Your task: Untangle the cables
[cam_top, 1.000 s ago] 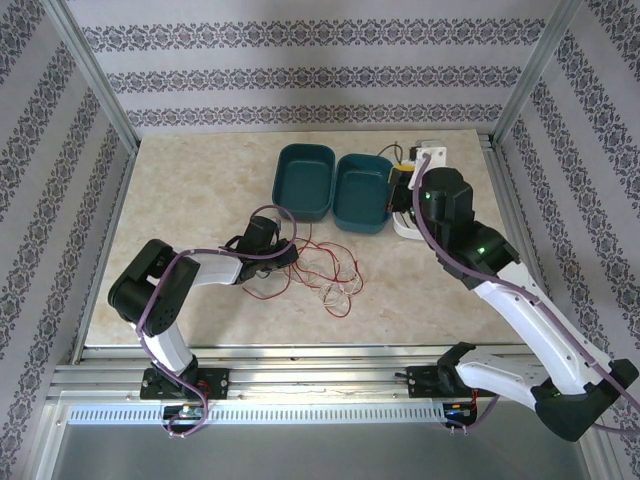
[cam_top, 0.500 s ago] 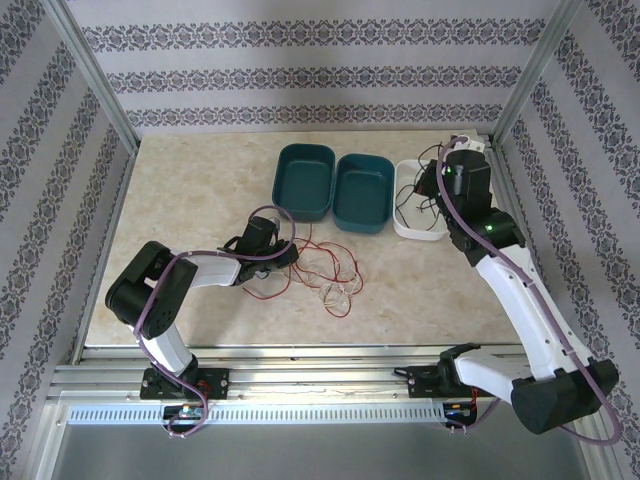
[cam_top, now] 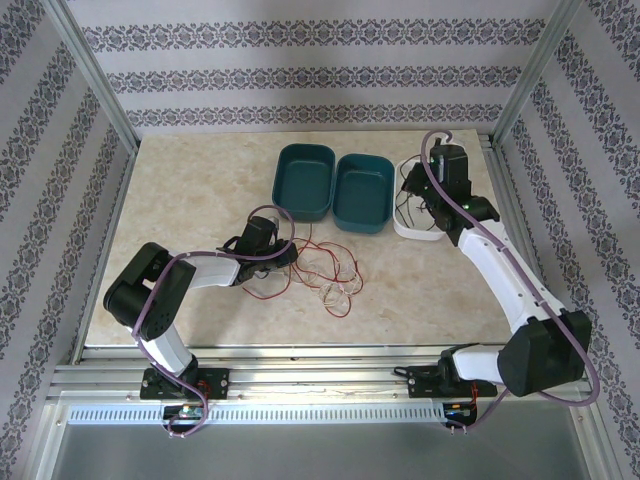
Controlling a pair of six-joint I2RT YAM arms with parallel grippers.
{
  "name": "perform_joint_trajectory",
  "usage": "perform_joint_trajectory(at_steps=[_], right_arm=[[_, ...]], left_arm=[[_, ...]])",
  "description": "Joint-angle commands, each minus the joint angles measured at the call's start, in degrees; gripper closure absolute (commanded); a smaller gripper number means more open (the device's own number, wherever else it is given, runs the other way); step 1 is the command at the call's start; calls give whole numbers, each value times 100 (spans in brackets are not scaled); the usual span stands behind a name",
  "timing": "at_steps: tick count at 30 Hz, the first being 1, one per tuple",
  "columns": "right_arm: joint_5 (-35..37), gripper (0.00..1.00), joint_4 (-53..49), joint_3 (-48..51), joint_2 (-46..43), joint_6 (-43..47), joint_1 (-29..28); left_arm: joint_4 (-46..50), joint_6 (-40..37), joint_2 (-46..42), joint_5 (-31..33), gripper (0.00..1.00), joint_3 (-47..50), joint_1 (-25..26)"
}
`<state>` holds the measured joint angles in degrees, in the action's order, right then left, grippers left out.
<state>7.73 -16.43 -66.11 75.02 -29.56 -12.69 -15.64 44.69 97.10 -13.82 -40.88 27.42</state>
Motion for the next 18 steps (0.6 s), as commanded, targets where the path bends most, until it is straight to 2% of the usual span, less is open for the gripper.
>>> perform_joint_trajectory(at_steps=[1, 12, 18], right_arm=[[-315, 100, 385, 89, 101, -269, 128], [-849, 100, 598, 274, 682, -334, 702], [-1237, 100, 703, 124, 1307, -272, 1050]], left_arm=[[149, -43, -147, 98, 73, 52, 51], [122, -25, -121, 82, 73, 34, 53], [132, -20, -128, 65, 73, 21, 57]])
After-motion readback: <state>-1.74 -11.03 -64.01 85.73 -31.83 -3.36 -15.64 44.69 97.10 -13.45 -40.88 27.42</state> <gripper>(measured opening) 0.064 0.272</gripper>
